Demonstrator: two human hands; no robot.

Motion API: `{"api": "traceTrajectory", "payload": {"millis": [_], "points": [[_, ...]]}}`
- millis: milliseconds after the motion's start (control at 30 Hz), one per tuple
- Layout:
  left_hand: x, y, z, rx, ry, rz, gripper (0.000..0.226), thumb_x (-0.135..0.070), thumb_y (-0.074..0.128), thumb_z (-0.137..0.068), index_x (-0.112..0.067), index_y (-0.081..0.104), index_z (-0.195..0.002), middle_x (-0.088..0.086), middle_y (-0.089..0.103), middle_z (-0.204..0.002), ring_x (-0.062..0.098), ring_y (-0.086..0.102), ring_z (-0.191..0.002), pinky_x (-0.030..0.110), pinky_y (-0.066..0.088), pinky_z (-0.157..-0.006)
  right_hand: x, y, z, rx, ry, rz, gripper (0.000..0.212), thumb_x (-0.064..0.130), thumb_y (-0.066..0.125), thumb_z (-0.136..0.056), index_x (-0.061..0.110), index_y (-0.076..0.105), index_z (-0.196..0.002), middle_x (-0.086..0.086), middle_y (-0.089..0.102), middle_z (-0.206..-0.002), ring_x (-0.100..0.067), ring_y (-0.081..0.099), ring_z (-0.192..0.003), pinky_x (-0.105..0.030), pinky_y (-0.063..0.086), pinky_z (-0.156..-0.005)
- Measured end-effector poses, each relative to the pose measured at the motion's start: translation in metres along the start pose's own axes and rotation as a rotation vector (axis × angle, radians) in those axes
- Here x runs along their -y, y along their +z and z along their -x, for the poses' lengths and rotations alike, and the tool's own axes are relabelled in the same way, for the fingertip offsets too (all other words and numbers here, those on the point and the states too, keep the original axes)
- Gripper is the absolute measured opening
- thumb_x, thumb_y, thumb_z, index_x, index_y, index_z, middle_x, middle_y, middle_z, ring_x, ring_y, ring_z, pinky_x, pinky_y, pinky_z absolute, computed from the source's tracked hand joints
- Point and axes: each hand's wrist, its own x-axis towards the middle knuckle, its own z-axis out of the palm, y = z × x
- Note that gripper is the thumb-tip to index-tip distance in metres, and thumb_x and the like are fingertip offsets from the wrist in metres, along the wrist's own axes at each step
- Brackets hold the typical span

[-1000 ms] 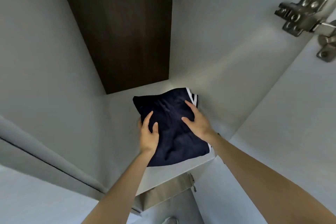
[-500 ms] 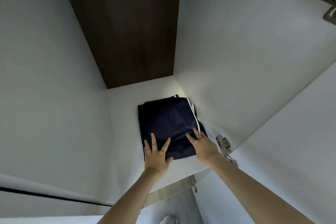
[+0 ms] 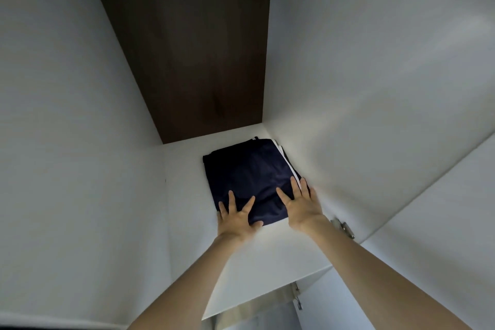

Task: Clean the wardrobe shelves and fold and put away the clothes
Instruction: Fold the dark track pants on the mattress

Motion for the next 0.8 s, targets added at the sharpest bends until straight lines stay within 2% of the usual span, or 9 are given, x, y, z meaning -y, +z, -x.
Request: {"api": "traceTrajectory", "payload": {"millis": [100,200,300,400,467,600,667,800], "points": [[-0.005,-0.015,0.019,-0.049,-0.006,0.029,0.068,-0.052,0.044,-0.095,-0.043,0.005,-0.151,0.006,-0.01,-0.161,0.04,-0.007,-0.146,0.052,0.004,-0.119,-0.004,-0.016,0.026,-0.019,-0.027,-0.167,0.075,0.011,0.045,-0.095,0.033,0.006,-0.155,-0.008,-0.009,-0.163,-0.032,-0.01,-0.149,-0.046,0.005,-0.121],[-0.015,-0.036,0.05,-0.14,0.026,0.071,0.066,-0.048,0.042,-0.097,-0.037,0.007,-0.153,0.005,0.004,-0.162,0.037,0.002,-0.147,0.05,0.009,-0.118,-0.009,-0.038,0.068,-0.161,-0.054,-0.345,0.062,0.017,0.044,-0.097,0.03,0.02,-0.153,-0.002,0.014,-0.162,-0.027,0.012,-0.148,-0.04,0.021,-0.117],[-0.025,-0.055,0.091,-0.25,0.104,0.096,0.063,-0.044,0.044,-0.098,-0.031,0.016,-0.153,0.005,0.02,-0.159,0.031,0.016,-0.147,0.047,0.018,-0.118,-0.014,-0.06,0.122,-0.308,-0.047,-0.522,0.054,0.019,0.045,-0.097,0.029,0.032,-0.149,0.003,0.041,-0.15,-0.022,0.037,-0.134,-0.035,0.036,-0.106],[-0.036,-0.073,0.139,-0.355,0.208,0.205,0.056,-0.036,0.05,-0.097,-0.026,0.032,-0.149,0.004,0.041,-0.149,0.024,0.038,-0.137,0.043,0.034,-0.111,-0.021,-0.074,0.18,-0.416,-0.034,-0.64,0.048,0.02,0.047,-0.097,0.03,0.041,-0.144,0.003,0.057,-0.134,-0.024,0.05,-0.118,-0.035,0.043,-0.094],[-0.042,-0.082,0.173,-0.395,0.259,0.23,0.051,-0.034,0.051,-0.097,-0.025,0.039,-0.146,0.003,0.048,-0.143,0.024,0.046,-0.13,0.042,0.041,-0.106,-0.025,-0.073,0.218,-0.485,-0.035,-0.729,0.044,0.02,0.048,-0.097,0.03,0.047,-0.14,0.006,0.061,-0.127,-0.022,0.054,-0.108,-0.033,0.046,-0.088],[-0.056,-0.094,0.24,-0.429,0.413,0.156,0.042,-0.032,0.049,-0.098,-0.024,0.047,-0.14,0.001,0.056,-0.134,0.022,0.053,-0.121,0.041,0.049,-0.097,-0.031,-0.056,0.291,-0.576,0.009,-0.83,0.038,0.019,0.048,-0.097,0.032,0.054,-0.132,0.015,0.065,-0.115,-0.013,0.058,-0.102,-0.033,0.051,-0.083],[-0.064,-0.091,0.273,-0.446,0.486,0.107,0.039,-0.031,0.048,-0.099,-0.024,0.05,-0.137,-0.001,0.059,-0.13,0.02,0.055,-0.118,0.037,0.05,-0.094,-0.033,-0.04,0.326,-0.579,0.064,-0.857,0.035,0.021,0.048,-0.098,0.035,0.055,-0.129,0.02,0.065,-0.109,-0.008,0.059,-0.099,-0.028,0.051,-0.08],[-0.076,-0.066,0.325,-0.395,0.652,-0.022,0.035,-0.027,0.047,-0.099,-0.026,0.053,-0.134,-0.003,0.063,-0.124,0.019,0.058,-0.11,0.032,0.049,-0.088,-0.031,0.001,0.399,-0.546,0.234,-0.912,0.032,0.022,0.047,-0.098,0.039,0.055,-0.125,0.02,0.066,-0.103,-0.005,0.06,-0.096,-0.029,0.052,-0.081]]}}
